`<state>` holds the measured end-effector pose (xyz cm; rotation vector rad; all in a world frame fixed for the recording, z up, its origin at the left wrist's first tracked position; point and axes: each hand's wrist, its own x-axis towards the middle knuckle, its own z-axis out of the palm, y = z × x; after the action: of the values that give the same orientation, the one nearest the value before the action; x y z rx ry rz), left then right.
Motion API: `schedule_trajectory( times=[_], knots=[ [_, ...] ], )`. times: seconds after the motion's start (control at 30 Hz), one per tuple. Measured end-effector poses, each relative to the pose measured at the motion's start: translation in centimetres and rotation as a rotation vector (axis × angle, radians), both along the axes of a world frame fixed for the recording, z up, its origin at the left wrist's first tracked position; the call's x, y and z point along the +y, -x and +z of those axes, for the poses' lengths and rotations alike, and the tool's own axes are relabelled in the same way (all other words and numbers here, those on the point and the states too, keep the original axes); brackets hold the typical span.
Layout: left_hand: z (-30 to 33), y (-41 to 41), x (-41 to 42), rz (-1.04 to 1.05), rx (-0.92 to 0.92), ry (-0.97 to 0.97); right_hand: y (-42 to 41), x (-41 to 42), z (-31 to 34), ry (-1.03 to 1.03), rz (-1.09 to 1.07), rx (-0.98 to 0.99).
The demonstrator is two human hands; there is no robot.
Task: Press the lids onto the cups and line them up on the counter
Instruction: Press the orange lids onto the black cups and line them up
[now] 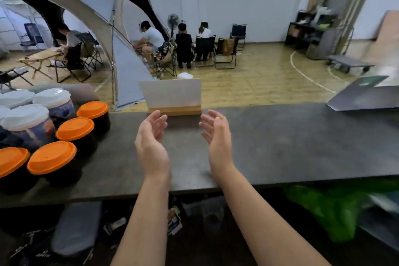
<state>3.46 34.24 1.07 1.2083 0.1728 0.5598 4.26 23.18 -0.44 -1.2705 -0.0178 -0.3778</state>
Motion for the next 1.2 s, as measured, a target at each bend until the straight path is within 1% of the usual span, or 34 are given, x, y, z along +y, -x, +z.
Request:
schedule_trajectory(
  times=[0.1,0.23,0.37,0.6,0.73,0.8,0.93,1.07,1.2],
  knots=[
    [0.1,-0.2,-7.2,-0.143,-0.007,0.018,1.3,-7.3,0.8,0.030,-0.176,0.005],
    [-0.3,0.6,-17.5,-0.382,0.012,-0.009,4.7,-18.2,0.8,0.067,-0.377,0.013],
    [-0.5,2.3,-28.0,-0.565,0.024,-0.061,8.8,-28.8,0.5,0.071,-0.591,0.047],
    [-1.6,5.8,-46.1,-0.811,0.091,-0.128,14.7,-47.1,-0.9,0.002,-0.915,0.088],
    [-1.8,7.0,-55.7,-0.955,0.191,-0.127,16.4,-57.3,-1.7,-0.042,-1.080,0.148],
    [-1.7,7.5,-59.9,-1.007,0.226,-0.117,16.2,-61.9,-2.0,-0.029,-1.080,0.196],
    [-2.1,7.4,-66.9,-1.043,0.248,-0.209,14.5,-68.0,-2.8,0.054,-0.935,0.340],
    [-2.1,6.7,-71.5,-1.097,0.356,-0.270,13.0,-70.6,-2.9,0.104,-0.851,0.400],
    [-1.5,6.4,-73.7,-1.146,0.445,-0.213,12.0,-71.3,-3.4,0.053,-0.840,0.398]
  ],
)
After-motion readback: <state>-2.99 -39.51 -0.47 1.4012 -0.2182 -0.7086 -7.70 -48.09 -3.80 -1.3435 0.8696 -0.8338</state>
